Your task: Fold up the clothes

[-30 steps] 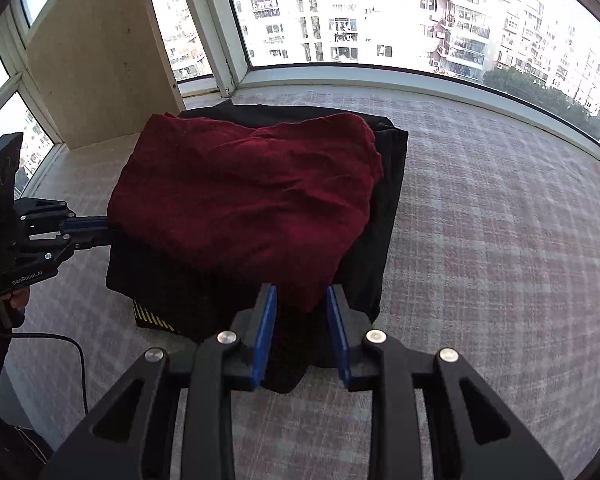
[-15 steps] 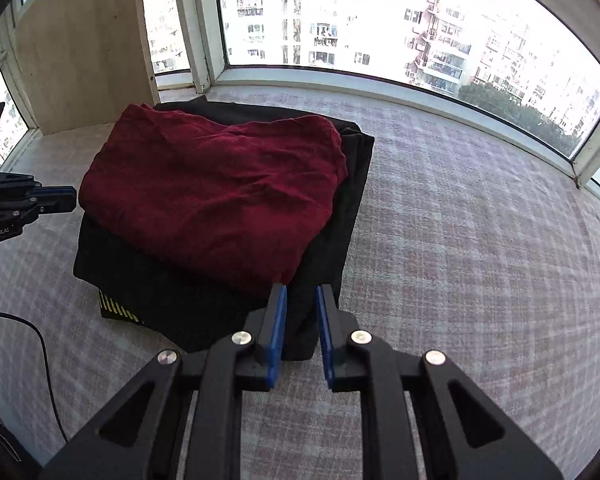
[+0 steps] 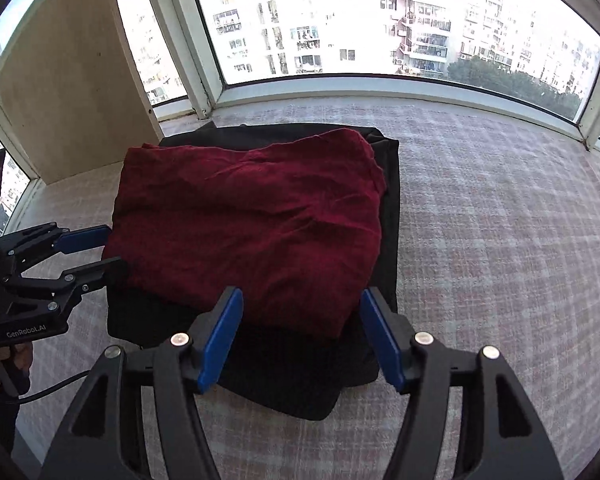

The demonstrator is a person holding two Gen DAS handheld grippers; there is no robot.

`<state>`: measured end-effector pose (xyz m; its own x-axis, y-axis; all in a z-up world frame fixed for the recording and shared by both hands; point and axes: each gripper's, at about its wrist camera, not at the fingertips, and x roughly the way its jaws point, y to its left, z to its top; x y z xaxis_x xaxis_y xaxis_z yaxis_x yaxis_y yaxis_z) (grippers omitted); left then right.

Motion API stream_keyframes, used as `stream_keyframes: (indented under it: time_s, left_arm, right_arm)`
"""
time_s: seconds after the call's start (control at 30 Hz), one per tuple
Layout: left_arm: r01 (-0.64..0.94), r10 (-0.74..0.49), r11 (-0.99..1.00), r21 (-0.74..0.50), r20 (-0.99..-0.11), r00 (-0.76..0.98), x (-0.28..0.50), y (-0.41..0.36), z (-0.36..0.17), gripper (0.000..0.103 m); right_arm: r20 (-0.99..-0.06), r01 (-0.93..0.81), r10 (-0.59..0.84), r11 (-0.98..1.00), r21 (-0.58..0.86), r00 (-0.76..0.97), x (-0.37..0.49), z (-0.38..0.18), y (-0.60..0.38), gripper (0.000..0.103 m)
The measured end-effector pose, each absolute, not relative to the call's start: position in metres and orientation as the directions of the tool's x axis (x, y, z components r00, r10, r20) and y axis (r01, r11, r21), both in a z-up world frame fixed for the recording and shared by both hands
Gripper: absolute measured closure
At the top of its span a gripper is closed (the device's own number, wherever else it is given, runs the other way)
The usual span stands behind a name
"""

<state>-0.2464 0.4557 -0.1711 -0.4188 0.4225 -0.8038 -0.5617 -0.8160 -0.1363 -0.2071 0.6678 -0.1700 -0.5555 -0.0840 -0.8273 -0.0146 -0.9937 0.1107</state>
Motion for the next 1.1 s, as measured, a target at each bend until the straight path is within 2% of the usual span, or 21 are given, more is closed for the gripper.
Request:
stream_keyframes:
  time_s: [0.17,0.27,0.43,0.63,0.9,0.97,1.0,1.1]
  left_arm:
    - [-0.54,0.418,-0.836,-0.099,-0.752,-0.509,-0.204,0.43,-0.133,0.028]
    - [-0.525,0.416,-0.847,-0.086,-0.722,-0.553,-0.178,0.413,-0.112,0.028]
    - [-0.516,0.44,-0.85,-0.107,-0.684,-0.582,-0.137,0.378,-0.087,0.027]
    - [-0.496,0.44,-0.862,-0.108,-0.645,-0.625,-0.093,0.323,-0.063,0.027]
    - [-0.475,0.427,-0.875,-0.09,-0.608,-0.67,-0.041,0.238,-0.035,0.026]
    - [-0.474,0.426,-0.876,-0.087,-0.599,-0.678,-0.027,0.22,-0.031,0.025]
    - [-0.473,0.425,-0.877,-0.085,-0.595,-0.682,-0.02,0.211,-0.029,0.025]
    - [-0.481,0.433,-0.873,-0.084,-0.587,-0.683,-0.002,0.188,-0.025,0.024]
  right_arm:
    - [-0.77,0.004,-0.026,-1.0,0.031,-0.638,-0.171,-0.128,0.64,0.042]
    - [-0.748,0.02,-0.041,-0.999,0.037,-0.662,-0.15,-0.108,0.618,0.041]
    - [-0.725,0.007,-0.006,-1.0,0.001,-0.688,-0.119,-0.086,0.574,0.03]
    - [-0.687,-0.008,-0.003,-1.0,0.013,-0.726,-0.077,-0.063,0.515,0.025]
    - [-0.638,0.012,-0.002,-1.0,-0.011,-0.77,-0.03,-0.039,0.42,0.023]
    - [-0.632,0.02,-0.009,-1.0,-0.012,-0.775,-0.018,-0.035,0.397,0.016]
    - [-0.628,0.025,-0.012,-1.0,-0.012,-0.778,-0.011,-0.033,0.386,0.006]
    - [-0.613,0.017,-0.005,-1.0,-0.013,-0.79,0.006,-0.028,0.359,0.004]
